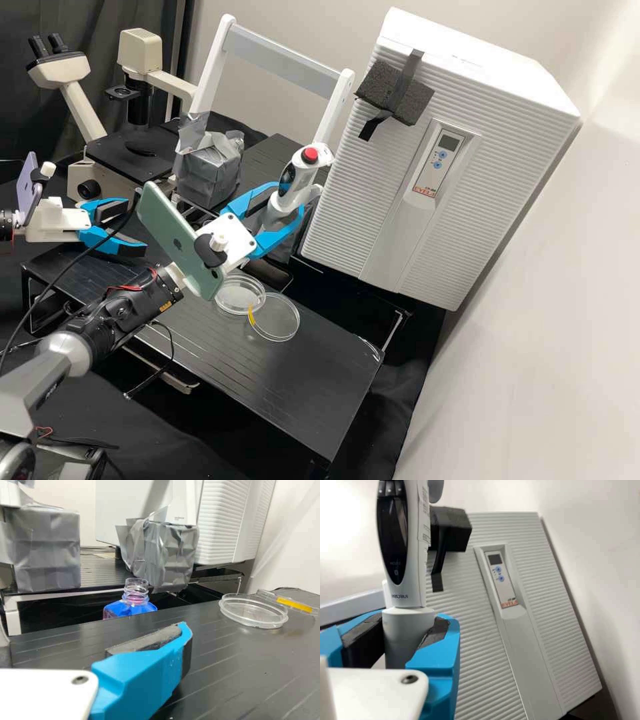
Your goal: Use the pipette
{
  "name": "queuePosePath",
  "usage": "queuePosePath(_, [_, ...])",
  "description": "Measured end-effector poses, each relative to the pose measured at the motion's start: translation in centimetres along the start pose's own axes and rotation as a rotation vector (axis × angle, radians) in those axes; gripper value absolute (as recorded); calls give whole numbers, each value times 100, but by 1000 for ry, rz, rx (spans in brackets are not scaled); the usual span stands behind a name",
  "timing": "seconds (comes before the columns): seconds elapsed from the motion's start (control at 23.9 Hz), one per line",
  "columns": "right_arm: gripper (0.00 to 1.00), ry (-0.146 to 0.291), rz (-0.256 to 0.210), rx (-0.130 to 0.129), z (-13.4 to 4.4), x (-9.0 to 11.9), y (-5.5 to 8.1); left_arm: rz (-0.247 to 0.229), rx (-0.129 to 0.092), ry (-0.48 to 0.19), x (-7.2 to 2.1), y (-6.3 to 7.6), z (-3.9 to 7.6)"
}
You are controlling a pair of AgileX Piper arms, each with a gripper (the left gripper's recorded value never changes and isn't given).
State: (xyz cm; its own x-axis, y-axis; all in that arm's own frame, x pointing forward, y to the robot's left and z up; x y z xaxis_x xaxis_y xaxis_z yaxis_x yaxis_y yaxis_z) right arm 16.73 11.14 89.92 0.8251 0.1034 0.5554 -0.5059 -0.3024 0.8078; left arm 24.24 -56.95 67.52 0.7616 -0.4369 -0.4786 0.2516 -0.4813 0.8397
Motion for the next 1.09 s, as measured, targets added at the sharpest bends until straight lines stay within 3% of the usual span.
queuePosePath(0.88, [0,-19,-13,-19,60,-43,-16,-4,0,-10,1,-11,29])
queuePosePath(1.09, [0,-16,-18,-38,55,-46,-25,-6,0,-9,-3,-16,27])
